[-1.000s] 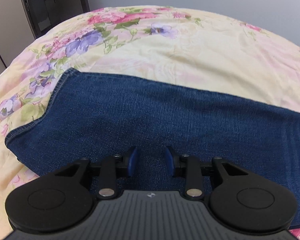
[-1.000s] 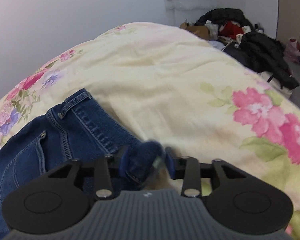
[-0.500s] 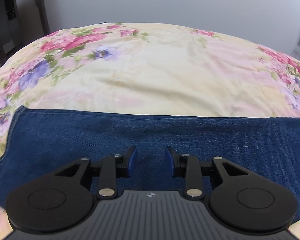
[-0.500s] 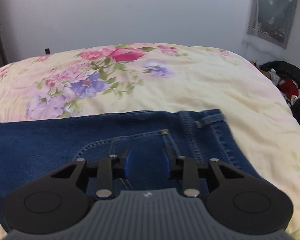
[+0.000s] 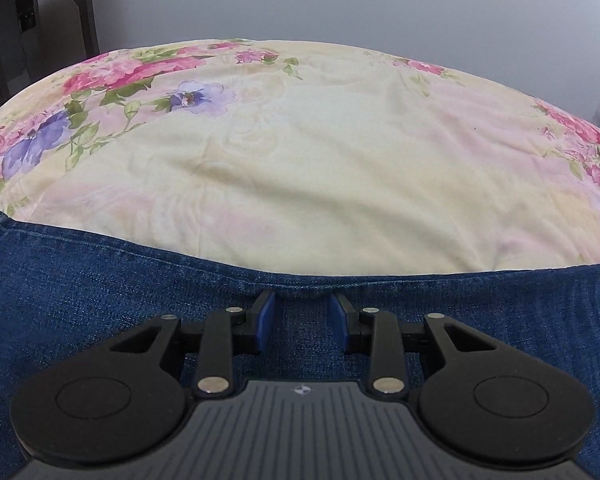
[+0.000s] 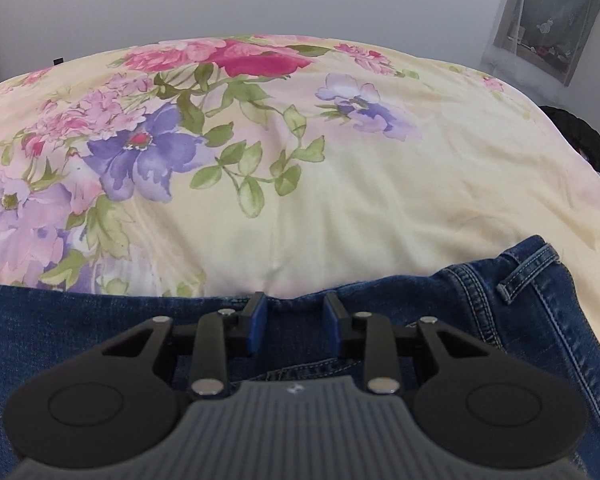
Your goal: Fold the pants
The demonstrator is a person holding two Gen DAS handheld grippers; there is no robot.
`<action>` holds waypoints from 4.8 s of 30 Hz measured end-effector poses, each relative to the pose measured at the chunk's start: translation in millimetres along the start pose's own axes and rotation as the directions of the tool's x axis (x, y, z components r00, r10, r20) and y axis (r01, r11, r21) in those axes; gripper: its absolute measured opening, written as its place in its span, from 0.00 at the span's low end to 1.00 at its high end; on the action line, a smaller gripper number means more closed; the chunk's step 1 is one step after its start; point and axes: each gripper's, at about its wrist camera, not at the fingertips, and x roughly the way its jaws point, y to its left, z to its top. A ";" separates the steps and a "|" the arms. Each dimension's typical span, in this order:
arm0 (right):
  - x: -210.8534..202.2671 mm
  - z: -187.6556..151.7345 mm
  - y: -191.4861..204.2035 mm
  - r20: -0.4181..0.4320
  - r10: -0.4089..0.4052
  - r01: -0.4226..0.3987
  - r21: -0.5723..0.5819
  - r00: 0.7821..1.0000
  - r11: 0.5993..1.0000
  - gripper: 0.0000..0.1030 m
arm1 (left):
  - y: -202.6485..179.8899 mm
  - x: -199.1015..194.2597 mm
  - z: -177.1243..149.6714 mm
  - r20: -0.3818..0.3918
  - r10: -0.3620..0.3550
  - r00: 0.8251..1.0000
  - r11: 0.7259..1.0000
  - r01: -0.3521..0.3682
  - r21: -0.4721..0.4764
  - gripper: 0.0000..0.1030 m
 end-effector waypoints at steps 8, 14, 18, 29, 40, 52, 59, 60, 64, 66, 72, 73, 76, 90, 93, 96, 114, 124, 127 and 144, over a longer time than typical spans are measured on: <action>-119.2 -54.0 -1.7 0.052 0.084 -0.083 -0.025 0.995 0.996 0.26 | 14.5 -50.0 -12.3 0.009 0.014 1.000 1.000 -0.014 -0.002 0.37; -183.4 -130.7 15.6 0.002 0.171 -0.171 -0.030 0.985 0.985 0.25 | 31.9 -78.2 -35.1 -0.018 0.062 0.998 0.998 -0.061 0.030 0.37; -185.3 -176.5 39.8 -0.050 0.152 -0.157 -0.131 0.987 0.979 0.20 | 46.2 -94.6 -44.7 -0.028 0.070 0.997 0.998 -0.069 0.006 0.37; -176.5 -218.1 49.7 -0.100 0.117 -0.131 -0.154 0.988 0.979 0.20 | 116.4 -144.6 -77.0 -0.031 0.054 0.998 0.961 -0.060 -0.270 0.39; -216.8 -164.6 73.7 -0.027 0.105 -0.108 -0.150 0.994 0.983 0.18 | 208.4 -150.8 -126.7 0.185 -0.111 0.976 0.589 0.215 -0.779 0.56; -188.5 -108.6 196.6 -0.039 0.259 -0.257 -0.329 0.965 0.909 0.17 | 238.5 -98.2 -116.0 0.245 -0.081 0.966 0.516 0.251 -0.819 0.34; -154.9 -63.5 279.1 -0.031 0.309 -0.291 -0.439 0.950 0.850 0.09 | 240.1 -87.5 -106.9 0.242 -0.063 0.968 0.590 0.232 -0.773 0.15; -147.5 -55.7 288.6 -0.033 0.312 -0.294 -0.441 0.949 0.848 0.07 | 238.0 -88.8 -105.8 0.243 -0.054 0.968 0.605 0.226 -0.763 0.14; -119.6 -29.5 318.9 -0.031 0.329 -0.309 -0.436 0.944 0.845 0.00 | 231.2 -94.9 -104.1 0.254 -0.031 0.967 0.656 0.211 -0.724 0.11; -105.2 -20.3 333.4 -0.041 0.333 -0.317 -0.433 0.942 0.844 0.00 | 231.8 -94.4 -103.1 0.255 -0.034 0.966 0.662 0.213 -0.718 0.11; -59.4 -6.9 354.4 -0.079 0.290 -0.297 -0.398 0.954 0.868 0.00 | 232.3 -94.7 -99.5 0.256 -0.045 0.966 0.675 0.218 -0.705 0.10; -55.9 -6.9 354.6 -0.083 0.289 -0.298 -0.387 0.954 0.872 0.00 | 232.1 -95.0 -98.7 0.255 -0.046 0.966 0.678 0.217 -0.703 0.10; -60.7 -6.9 352.2 -0.078 0.290 -0.297 -0.381 0.954 0.875 0.00 | 231.6 -95.4 -96.1 0.251 -0.045 0.967 0.683 0.213 -0.699 0.10; -163.0 -108.2 303.5 -0.227 0.389 -0.446 -0.330 0.893 0.832 0.00 | 220.0 -115.9 -70.6 0.268 -0.039 0.962 0.733 0.210 -0.647 0.08; -156.4 -123.7 302.9 -0.237 0.381 -0.439 -0.285 0.893 0.852 0.00 | 214.9 -124.1 -59.6 0.277 -0.043 0.960 0.744 0.216 -0.632 0.08; -151.0 -130.9 305.1 -0.240 0.370 -0.430 -0.287 0.898 0.856 0.00 | 201.1 -137.7 -42.6 0.290 -0.036 0.956 0.777 0.210 -0.594 0.07; -204.8 -116.3 137.6 -0.077 0.434 -0.438 -0.048 0.898 0.898 0.00 | -57.9 -302.8 115.9 0.496 -0.100 0.863 0.967 0.202 -0.157 0.06; -220.9 -108.2 -26.5 0.031 0.361 -0.362 0.049 0.932 0.931 0.00 | -293.8 -321.7 154.5 0.448 -0.236 0.862 0.971 0.225 0.078 0.06; -216.0 -112.9 -72.4 0.052 0.337 -0.341 0.096 0.940 0.935 0.00 | -367.2 -300.1 143.8 0.405 -0.291 0.867 0.956 0.247 0.159 0.06; -159.7 -167.4 -199.3 -0.042 0.261 -0.242 0.255 0.965 0.936 0.00 | -574.0 -103.2 -60.1 -0.256 -0.462 0.849 0.782 0.527 0.335 0.11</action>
